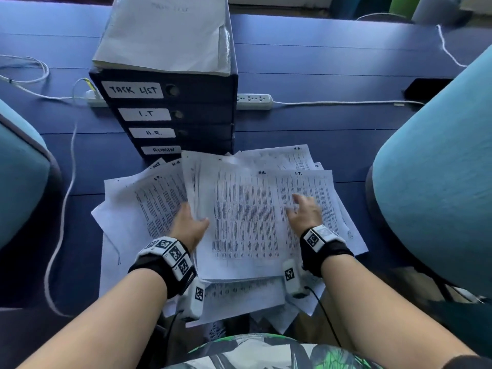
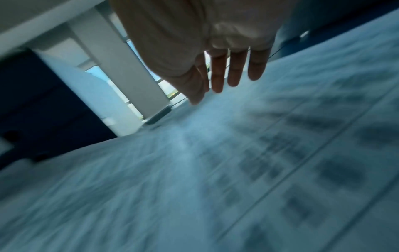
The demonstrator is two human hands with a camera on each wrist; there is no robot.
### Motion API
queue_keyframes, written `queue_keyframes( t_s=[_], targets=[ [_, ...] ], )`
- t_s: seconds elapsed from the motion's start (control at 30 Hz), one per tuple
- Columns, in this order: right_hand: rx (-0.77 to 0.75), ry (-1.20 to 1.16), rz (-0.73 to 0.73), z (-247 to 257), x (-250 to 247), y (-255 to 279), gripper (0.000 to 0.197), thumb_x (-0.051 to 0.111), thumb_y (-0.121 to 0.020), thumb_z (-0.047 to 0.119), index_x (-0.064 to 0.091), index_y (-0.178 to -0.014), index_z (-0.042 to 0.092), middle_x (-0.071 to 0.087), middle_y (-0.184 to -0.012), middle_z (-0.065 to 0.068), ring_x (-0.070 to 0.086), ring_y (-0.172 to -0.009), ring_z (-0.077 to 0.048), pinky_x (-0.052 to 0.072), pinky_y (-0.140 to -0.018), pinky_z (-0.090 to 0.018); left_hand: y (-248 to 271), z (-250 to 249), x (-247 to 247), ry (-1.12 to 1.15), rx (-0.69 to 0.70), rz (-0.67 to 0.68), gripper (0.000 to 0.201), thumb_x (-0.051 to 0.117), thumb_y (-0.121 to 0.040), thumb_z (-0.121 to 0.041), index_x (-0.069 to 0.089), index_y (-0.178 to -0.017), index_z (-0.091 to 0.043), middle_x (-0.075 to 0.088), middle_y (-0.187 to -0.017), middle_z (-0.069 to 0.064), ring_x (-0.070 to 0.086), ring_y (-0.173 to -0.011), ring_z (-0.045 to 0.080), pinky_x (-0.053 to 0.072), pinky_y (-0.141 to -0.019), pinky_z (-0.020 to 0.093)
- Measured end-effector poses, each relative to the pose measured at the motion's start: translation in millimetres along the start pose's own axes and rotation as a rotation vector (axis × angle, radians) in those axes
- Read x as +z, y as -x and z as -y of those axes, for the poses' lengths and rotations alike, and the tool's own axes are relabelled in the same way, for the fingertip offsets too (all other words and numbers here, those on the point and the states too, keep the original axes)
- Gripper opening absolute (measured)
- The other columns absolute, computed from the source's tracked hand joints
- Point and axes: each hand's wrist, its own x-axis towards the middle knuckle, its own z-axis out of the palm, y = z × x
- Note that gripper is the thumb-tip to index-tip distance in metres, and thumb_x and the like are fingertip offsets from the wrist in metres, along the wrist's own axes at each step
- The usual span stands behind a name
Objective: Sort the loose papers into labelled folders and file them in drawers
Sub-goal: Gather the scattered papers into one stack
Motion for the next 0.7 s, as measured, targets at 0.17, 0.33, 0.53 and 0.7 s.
queue_keyframes(
  t_s=[0.17,0.33,0.53,0.7],
  targets=[
    [0.330,0.141,-0.060,-40,-26,-18,0.055,0.061,-0.089,0.026,0.039,-0.138,0.014,0.031,-0.145,-0.014,0.032,-0.132,-0.033,0.035,-0.107,-0.046,-8,14,5,-0.044,-0.026,-0.050,0.048,0.055,-0.092,-0.005,0.037,-0.137,-0.002,0.051,-0.130,0.019,0.054,-0.111,0.032,0.045,-0.097,0.040],
    [0.417,0.096,-0.006,-54,-27,-25,0.060,0.065,-0.088,0.031,0.036,-0.136,0.009,0.031,-0.141,-0.016,0.032,-0.132,-0.035,0.036,-0.105,-0.046,-25,40,6,-0.027,-0.160,0.005,0.071,0.061,-0.091,-0.013,0.021,-0.150,-0.006,0.035,-0.151,0.019,0.038,-0.136,0.037,0.035,-0.111,0.050],
    [0.296,0.082,-0.045,-45,-22,-23,0.063,0.065,-0.087,0.036,0.035,-0.138,0.015,0.028,-0.143,-0.010,0.028,-0.133,-0.032,0.031,-0.107,-0.047,-36,49,6,0.020,-0.163,0.028,0.078,0.058,-0.094,-0.010,0.007,-0.153,-0.002,0.016,-0.159,0.017,0.024,-0.144,0.037,0.023,-0.118,0.046],
    [0.151,0.160,-0.063,-40,-21,-22,0.055,0.063,-0.089,0.025,0.038,-0.138,0.023,0.030,-0.143,-0.003,0.028,-0.133,-0.027,0.027,-0.110,-0.045,-50,65,5,0.075,-0.187,0.033,0.075,0.065,-0.088,-0.018,0.022,-0.149,-0.011,0.038,-0.148,0.022,0.035,-0.135,0.047,0.032,-0.109,0.061]
  ],
)
